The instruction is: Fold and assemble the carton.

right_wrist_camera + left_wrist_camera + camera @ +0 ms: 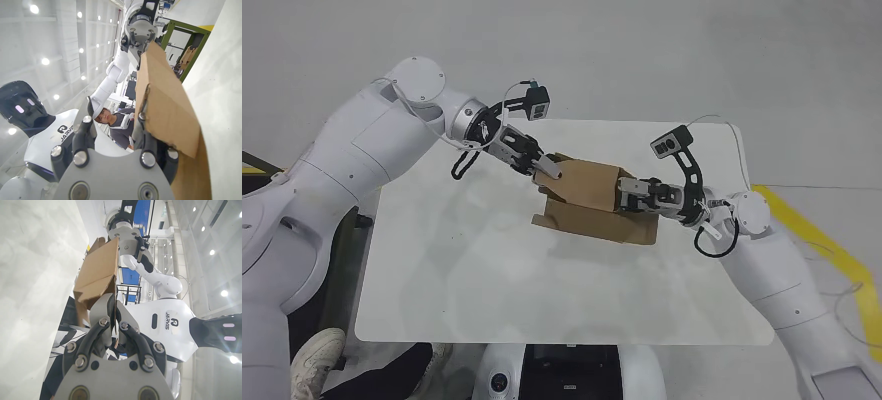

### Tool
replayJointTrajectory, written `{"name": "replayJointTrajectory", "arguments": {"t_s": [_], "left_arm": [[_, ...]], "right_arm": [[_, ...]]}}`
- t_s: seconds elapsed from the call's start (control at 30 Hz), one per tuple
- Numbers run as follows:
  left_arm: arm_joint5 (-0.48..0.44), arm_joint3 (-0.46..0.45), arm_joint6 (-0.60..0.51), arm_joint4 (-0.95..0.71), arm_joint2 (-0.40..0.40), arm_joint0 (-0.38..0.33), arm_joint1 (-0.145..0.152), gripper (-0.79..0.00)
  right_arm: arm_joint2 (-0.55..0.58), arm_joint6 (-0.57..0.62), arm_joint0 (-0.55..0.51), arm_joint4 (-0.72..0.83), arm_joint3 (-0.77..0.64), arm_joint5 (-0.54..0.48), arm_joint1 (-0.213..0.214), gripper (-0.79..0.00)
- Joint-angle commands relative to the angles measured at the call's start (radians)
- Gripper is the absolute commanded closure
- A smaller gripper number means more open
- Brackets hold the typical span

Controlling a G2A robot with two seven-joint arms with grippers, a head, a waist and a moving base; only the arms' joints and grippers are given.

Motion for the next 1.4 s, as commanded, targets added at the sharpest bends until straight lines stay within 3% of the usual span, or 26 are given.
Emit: {"name": "replayJointTrajectory", "arguments": {"t_s": [0.0, 0.2, 0.53, 0.6, 0.7, 0.73, 1.0, 1.03, 1.1, 1.13, 1.17, 1.37], "left_arm": [[0.002, -0.001, 0.0, 0.0, 0.0, 0.0, 0.0, 0.0], [0.003, -0.007, 0.0, 0.006, 0.001, -0.001, -0.001, 0.0], [0.003, -0.008, 0.0, 0.008, 0.003, -0.003, -0.004, 0.0], [0.003, -0.008, 0.0, 0.008, 0.003, -0.004, -0.004, 0.0], [0.003, -0.006, 0.0, 0.007, 0.004, -0.004, -0.005, 0.0], [0.003, -0.006, 0.0, 0.007, 0.004, -0.005, -0.005, 0.0], [0.0, 0.002, 0.0, -0.004, 0.002, -0.004, -0.006, 0.0], [0.0, 0.003, 0.0, -0.005, 0.002, -0.004, -0.006, -0.025], [-0.003, 0.001, 0.0, -0.006, 0.0, -0.006, -0.006, -0.326], [-0.009, -0.003, 0.0, 0.0, 0.0, -0.009, -0.005, -0.616], [-0.013, -0.011, 0.0, 0.001, 0.0, -0.01, -0.005, -0.785], [-0.02, -0.066, 0.0, -0.072, 0.004, -0.012, 0.003, -0.785]], "right_arm": [[0.007, 0.004, -0.002, -0.007, 0.0, 0.008, 0.0, -0.342], [0.011, -0.01, 0.009, -0.061, -0.016, 0.057, -0.002, -0.332], [-0.003, -0.058, 0.024, -0.116, -0.021, 0.098, -0.015, -0.231], [-0.005, -0.067, 0.026, -0.129, -0.022, 0.104, -0.017, -0.191], [-0.004, -0.077, 0.025, -0.149, -0.024, 0.114, -0.019, -0.018], [-0.003, -0.079, 0.024, -0.153, -0.026, 0.118, -0.019, 0.0], [0.0, -0.099, 0.018, -0.196, -0.04, 0.146, -0.022, 0.0], [0.001, -0.106, 0.018, -0.206, -0.041, 0.152, -0.023, 0.0], [0.002, -0.118, 0.017, -0.224, -0.048, 0.163, -0.023, 0.0], [0.002, -0.125, 0.016, -0.234, -0.051, 0.17, -0.023, 0.0], [0.002, -0.132, 0.016, -0.244, -0.055, 0.177, -0.023, 0.0], [-0.001, -0.164, 0.013, -0.291, -0.077, 0.209, -0.026, 0.0]]}}
